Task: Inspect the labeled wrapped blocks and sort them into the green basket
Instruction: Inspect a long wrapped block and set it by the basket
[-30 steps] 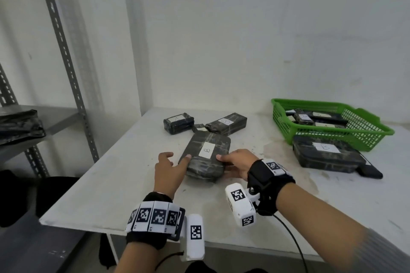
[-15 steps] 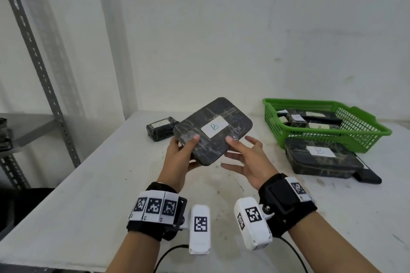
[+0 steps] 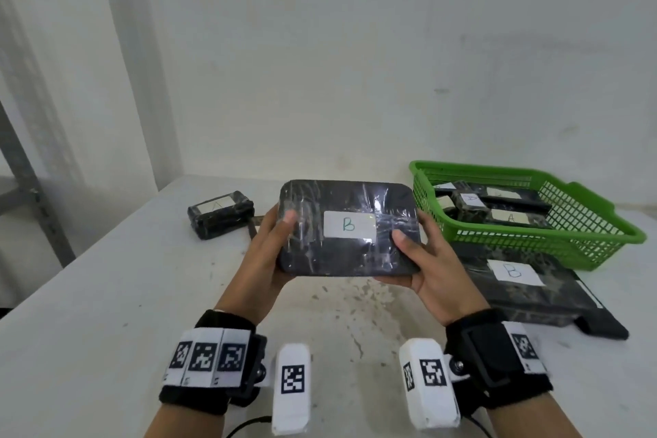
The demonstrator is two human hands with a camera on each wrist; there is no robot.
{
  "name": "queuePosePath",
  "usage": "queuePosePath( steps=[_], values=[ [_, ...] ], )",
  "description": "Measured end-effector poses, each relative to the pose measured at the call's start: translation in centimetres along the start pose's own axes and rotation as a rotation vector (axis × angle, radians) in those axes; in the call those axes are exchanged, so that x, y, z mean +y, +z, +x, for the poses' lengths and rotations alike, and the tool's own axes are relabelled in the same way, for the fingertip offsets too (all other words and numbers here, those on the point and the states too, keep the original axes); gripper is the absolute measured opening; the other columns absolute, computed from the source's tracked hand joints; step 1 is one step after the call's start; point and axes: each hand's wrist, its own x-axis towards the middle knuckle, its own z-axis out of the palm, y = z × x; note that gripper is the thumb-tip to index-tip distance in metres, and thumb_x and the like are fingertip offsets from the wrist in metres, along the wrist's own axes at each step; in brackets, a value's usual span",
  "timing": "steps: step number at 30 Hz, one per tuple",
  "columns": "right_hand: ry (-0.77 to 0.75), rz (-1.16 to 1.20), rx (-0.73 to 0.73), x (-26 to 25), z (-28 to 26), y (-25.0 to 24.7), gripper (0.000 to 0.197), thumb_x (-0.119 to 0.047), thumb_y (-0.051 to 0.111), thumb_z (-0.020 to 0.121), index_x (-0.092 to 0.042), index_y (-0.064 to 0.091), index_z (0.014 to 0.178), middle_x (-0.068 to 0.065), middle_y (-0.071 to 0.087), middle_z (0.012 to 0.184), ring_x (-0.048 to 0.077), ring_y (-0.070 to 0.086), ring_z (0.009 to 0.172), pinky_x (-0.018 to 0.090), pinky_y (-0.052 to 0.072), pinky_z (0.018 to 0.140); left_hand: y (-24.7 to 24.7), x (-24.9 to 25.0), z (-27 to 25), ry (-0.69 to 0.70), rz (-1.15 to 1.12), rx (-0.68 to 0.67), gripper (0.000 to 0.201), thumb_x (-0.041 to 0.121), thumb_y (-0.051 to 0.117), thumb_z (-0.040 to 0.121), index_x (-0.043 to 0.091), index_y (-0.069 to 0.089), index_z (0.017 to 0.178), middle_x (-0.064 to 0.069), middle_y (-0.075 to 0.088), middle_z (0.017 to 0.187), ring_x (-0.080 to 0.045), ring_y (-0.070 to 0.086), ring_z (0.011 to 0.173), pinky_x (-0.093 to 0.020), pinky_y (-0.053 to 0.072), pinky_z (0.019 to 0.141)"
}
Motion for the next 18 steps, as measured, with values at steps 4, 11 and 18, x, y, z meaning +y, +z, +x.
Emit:
queuePosePath(
  steps=[4,11,18],
  values=[
    [-0.008,-0.017,-0.008,0.3,-0.6,0.0,0.047,-0.019,0.062,0.080,-0.025,0.055,0.126,0.003,0.073,0.113,0.021,0.072,0.097,0.036,0.061,0.061,-0.1,-0.4,-0.2,0.009,-0.006,-0.005,0.054,0.034,0.063,0.093,0.027,0.045,0.143,-0.001,0.064,0.133,-0.014,0.063,0.118,-0.033,0.058,0.085],
    [-0.062,-0.203,0.069,1.1,-1.6,1.0,0.055,-0.052,0.064,0.078,-0.034,0.058,0.130,-0.007,0.068,0.126,0.014,0.061,0.121,0.048,0.042,0.109,0.3,-0.1,-1.2,-0.002,-0.022,0.041,0.038,0.022,0.056,0.095,0.020,0.056,0.133,-0.005,0.069,0.123,-0.021,0.064,0.117,-0.036,0.055,0.090],
    [-0.099,-0.221,-0.010,0.4,-2.4,2.4,0.039,-0.038,0.057,0.087,-0.033,0.057,0.126,-0.011,0.068,0.123,0.009,0.062,0.119,0.044,0.044,0.108,1.5,0.5,-1.6,0.115,0.040,0.213,0.032,0.041,0.056,0.088,0.017,0.072,0.102,-0.005,0.077,0.102,-0.021,0.071,0.102,-0.041,0.054,0.091]
  ],
)
